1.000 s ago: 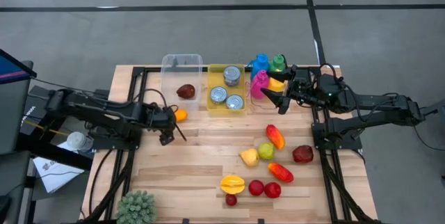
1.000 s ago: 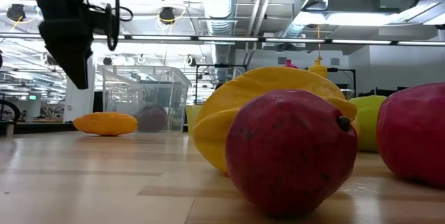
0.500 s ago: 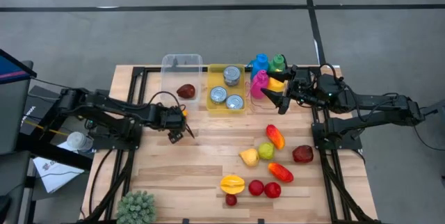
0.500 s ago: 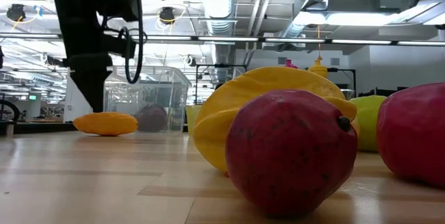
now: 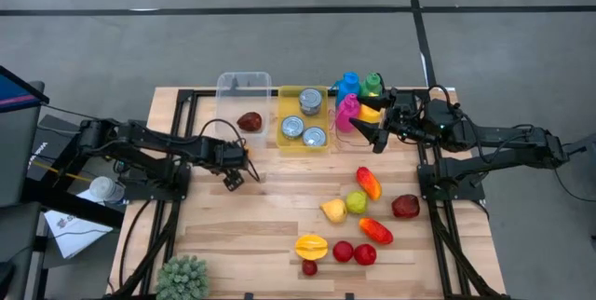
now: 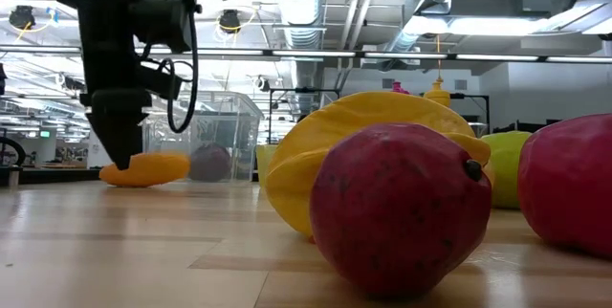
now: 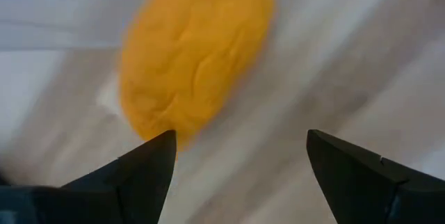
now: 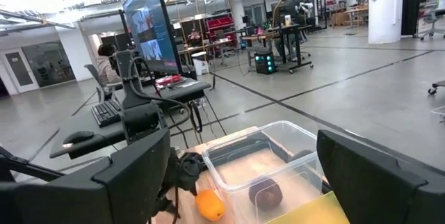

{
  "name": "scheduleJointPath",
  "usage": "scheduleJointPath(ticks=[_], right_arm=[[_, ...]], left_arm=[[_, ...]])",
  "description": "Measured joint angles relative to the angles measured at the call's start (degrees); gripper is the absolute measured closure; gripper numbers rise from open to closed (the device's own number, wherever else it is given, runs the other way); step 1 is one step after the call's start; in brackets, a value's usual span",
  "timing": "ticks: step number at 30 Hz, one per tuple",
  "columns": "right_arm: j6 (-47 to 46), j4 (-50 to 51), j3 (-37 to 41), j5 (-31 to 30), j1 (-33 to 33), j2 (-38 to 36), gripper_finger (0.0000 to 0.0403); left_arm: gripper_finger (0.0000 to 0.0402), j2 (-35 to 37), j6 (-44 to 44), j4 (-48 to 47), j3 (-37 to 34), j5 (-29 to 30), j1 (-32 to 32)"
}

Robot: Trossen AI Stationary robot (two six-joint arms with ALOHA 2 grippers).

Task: Pick & Place Food Item
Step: Put the yellow mango into the transparent container

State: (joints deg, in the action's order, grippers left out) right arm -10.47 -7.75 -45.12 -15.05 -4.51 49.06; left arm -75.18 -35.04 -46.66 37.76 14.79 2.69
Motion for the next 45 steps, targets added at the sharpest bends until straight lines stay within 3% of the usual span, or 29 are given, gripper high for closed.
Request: scheduleJointPath(ticks=[7,13,15,20,23,28,35,38,45], right_arm=[[-0.08,0.0,0.0,0.0,0.0,0.0,0.0049],[-0.08,0.0,0.0,0.0,0.0,0.0,0.0049],[-0.08,0.06,0.0,0.0,-0.01,-0.02,0.0049],[-0.09,0.52,0.0,0.0,-0.11,0.0,0.0049],[-0.09,0.62,0.0,0.0,-0.11,0.0,0.0049],[-0.05,1.04,0.0,0.0,-0.11,0.0,0.0049],[-0.1,2.36,0.0,0.0,-0.11,0.0,0.0049],[-0.1,2.4,0.0,0.0,-0.11,0.0,0.0049],[-0.12,2.62,0.0,0.0,-0.11,0.0,0.0049]], left_arm=[[0.0092,0.0,-1.35,5.81,0.0,-13.06,-3.92],[0.0092,2.36,-3.12,11.52,1.08,-19.1,-10.41],[0.0092,4.41,-3.07,11.41,1.84,-15.75,-12.24],[0.0092,8.65,-13.27,5.99,1.79,6.91,-13.65],[0.0101,9.01,-18.21,2.19,1.79,13.72,-12.38],[0.0171,7.4,-20.51,-1.41,1.79,15.81,-9.16],[0.0376,3.48,-25.7,-2.09,0.7,18.19,-7.73],[0.0388,2.95,-27.8,-0.87,-0.28,21.75,-8.38],[0.04,3.45,-35.89,0.72,-5.48,24.04,-8.35]])
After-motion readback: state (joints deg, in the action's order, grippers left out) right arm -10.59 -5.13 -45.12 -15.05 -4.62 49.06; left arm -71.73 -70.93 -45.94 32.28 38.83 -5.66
